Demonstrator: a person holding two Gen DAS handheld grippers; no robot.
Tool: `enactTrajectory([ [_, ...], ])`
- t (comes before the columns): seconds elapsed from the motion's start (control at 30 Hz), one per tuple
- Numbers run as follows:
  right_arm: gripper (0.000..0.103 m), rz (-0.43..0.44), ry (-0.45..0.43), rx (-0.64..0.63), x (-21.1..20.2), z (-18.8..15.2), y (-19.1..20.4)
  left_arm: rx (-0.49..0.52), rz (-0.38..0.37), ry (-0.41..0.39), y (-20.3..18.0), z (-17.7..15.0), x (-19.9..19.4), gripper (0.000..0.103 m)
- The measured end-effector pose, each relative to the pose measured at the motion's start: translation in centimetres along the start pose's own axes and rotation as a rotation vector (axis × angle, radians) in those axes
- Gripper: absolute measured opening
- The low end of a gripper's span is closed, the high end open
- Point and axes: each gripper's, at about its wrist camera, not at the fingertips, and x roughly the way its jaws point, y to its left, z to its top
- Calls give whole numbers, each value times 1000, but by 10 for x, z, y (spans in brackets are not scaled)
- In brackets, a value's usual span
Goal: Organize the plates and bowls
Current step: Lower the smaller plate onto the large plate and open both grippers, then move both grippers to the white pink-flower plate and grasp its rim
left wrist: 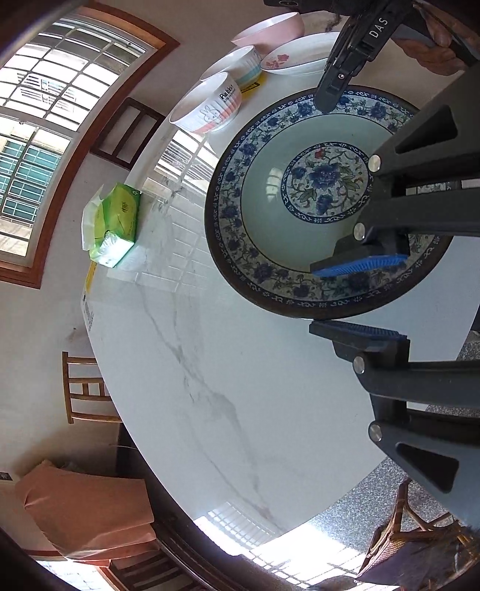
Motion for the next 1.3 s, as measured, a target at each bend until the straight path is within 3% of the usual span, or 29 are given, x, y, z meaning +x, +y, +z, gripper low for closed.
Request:
enactTrajectory([
  [0.23,18,-66,-32,-61,-3,-3,9,10,18,-13,-4,-3,-5,25],
  [0.5,28,-124,-56,-129,-5,-6,21,28,15,-18,-12,-7,-13,25],
  [0.6,32,-202,-74,-193,-4,-6,30,50,19,-32,-20,-11,-20,25],
  [0.67,42,-259,-108,-248,-6,-8,37,63,14,-40,-28,-15,-25,25],
  [0.73,46,-324,-133,-304,-7,-9,43,71,-6,-50,-36,-20,-31,25],
  [0.93,47,-341,-303,-319,-54,-25,42,167,-49,-99,-79,-37,-50,25],
  [1.17,49,-398,-483,-98,-135,-68,-28,327,-51,-148,-148,-55,-56,33],
  [1.3,49,-471,-515,34,-169,-85,-83,393,-54,-156,-184,-62,-51,33],
])
